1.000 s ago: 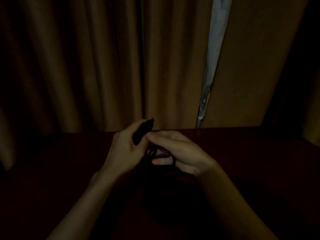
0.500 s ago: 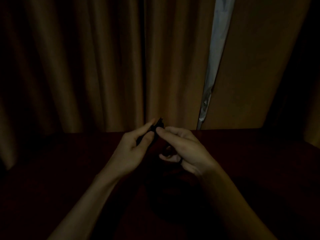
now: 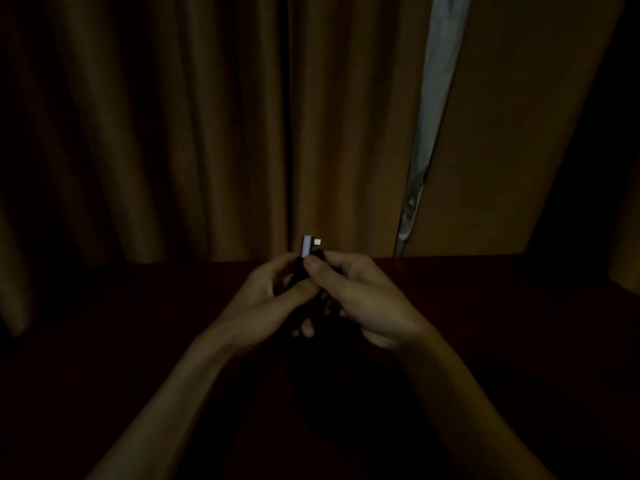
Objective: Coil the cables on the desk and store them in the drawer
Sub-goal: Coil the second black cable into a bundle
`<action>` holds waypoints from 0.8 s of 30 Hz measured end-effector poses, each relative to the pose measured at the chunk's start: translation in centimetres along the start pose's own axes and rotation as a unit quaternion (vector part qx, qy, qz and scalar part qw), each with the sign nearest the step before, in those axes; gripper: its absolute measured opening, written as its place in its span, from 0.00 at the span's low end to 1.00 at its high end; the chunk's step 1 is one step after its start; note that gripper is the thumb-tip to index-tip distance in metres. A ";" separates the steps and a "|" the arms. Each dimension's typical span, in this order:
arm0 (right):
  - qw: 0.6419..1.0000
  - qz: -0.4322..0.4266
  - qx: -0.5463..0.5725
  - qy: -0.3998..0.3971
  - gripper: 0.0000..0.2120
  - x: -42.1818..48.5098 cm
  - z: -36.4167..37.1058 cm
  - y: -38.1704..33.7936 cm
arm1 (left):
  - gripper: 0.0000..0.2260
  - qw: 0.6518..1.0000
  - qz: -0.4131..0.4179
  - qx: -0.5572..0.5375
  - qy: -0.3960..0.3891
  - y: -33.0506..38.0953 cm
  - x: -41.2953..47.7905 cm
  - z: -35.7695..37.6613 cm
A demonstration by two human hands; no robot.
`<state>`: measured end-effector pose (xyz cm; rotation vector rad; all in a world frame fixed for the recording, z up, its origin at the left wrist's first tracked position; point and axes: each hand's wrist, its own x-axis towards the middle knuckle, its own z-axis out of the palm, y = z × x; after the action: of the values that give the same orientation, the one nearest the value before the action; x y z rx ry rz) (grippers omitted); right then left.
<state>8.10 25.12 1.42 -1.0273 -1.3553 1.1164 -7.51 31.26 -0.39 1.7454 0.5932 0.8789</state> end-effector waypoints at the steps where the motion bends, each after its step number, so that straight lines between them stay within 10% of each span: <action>1: 1.000 -0.002 -0.003 -0.003 0.15 0.0 -0.1 0.0 | 0.15 1.000 0.012 0.007 -0.017 0.0 0.0 0.2; 8: 0.989 -0.043 -0.113 0.081 0.14 0.4 -0.3 0.1 | 0.14 0.998 0.057 0.001 0.036 -0.1 0.4 1.5; 14: 0.953 0.011 -0.296 0.064 0.21 -0.1 -0.7 -0.8 | 0.17 0.944 0.132 0.257 0.157 -1.0 0.7 0.2; 18: 0.938 -0.035 -0.345 0.004 0.11 -0.4 -1.5 -1.3 | 0.18 0.901 0.046 0.430 0.031 -1.2 0.3 -0.8; 24: 0.959 -0.087 -0.252 0.100 0.07 -0.3 -3.5 -0.5 | 0.06 0.935 0.065 0.325 -0.125 0.6 -0.3 0.0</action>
<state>11.58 24.98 1.94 -1.3138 -1.5670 0.5232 -7.72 30.87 0.12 2.4754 0.6443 0.5569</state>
